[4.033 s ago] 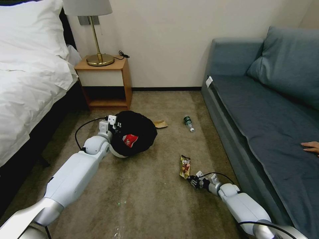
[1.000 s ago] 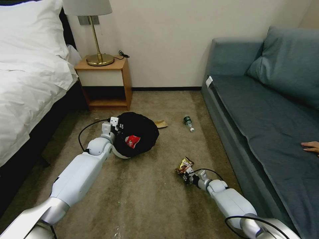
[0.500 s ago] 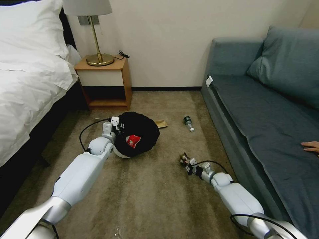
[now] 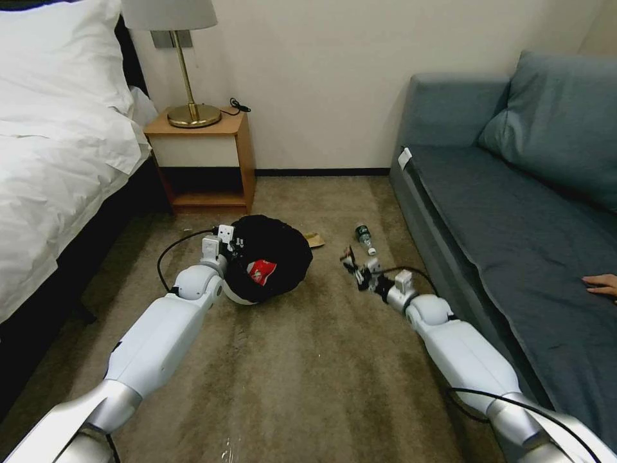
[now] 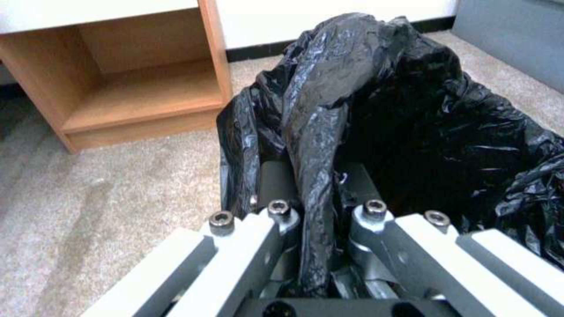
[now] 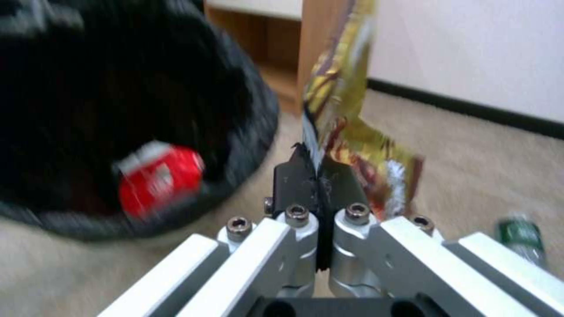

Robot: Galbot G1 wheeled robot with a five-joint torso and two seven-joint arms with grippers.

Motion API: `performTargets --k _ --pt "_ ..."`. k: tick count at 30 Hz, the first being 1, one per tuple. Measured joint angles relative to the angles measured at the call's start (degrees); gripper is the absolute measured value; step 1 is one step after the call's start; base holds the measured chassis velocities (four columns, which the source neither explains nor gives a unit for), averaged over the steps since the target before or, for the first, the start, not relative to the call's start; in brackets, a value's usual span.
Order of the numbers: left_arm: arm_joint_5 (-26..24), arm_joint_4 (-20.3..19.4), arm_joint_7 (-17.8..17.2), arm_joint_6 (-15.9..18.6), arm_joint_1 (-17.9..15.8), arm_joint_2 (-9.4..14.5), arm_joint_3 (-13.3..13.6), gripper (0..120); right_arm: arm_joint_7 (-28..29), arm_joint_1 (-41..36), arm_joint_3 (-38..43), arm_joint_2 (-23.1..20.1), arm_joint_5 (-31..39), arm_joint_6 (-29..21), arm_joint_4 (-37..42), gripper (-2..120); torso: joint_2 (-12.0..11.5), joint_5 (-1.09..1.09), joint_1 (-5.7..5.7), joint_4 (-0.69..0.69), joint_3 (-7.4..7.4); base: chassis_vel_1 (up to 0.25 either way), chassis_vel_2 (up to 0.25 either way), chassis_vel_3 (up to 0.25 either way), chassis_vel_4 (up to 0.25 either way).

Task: Pick up the trash bin, then pick up the garbage on the floor and place it into the trash bin.

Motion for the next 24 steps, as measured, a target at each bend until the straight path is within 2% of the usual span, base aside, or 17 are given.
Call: performTargets --k 3,9,16,24 --pt "-0.12 0.34 0.0 -0.27 -0.4 -0.19 -0.03 5 1.61 0.82 -2.02 0.78 3.52 -1.91 4.61 0 0.0 -0.01 0.0 0.03 0.0 0.0 0.0 0.0 0.0" --pt "-0.26 0.86 0.0 -0.72 -0.83 -0.79 -0.05 5 3.47 2.36 -5.55 4.18 7.29 -2.99 7.58 0 0.0 -0.01 0.0 0.02 0.0 0.0 0.0 0.0 0.0" --pt "-0.28 1.02 -0.08 -0.91 -0.91 -1.21 -0.03 5 4.89 3.35 -8.36 8.69 7.39 -3.4 5.13 0 0.0 -0.01 0.0 0.02 0.0 0.0 0.0 0.0 0.0" --pt "-0.39 0.95 -0.1 -0.98 -0.91 -0.84 -0.05 5 5.32 2.46 -9.26 10.47 5.03 -2.6 0.87 0 0.0 0.0 0.0 0.01 0.0 0.0 0.0 0.0 0.0"
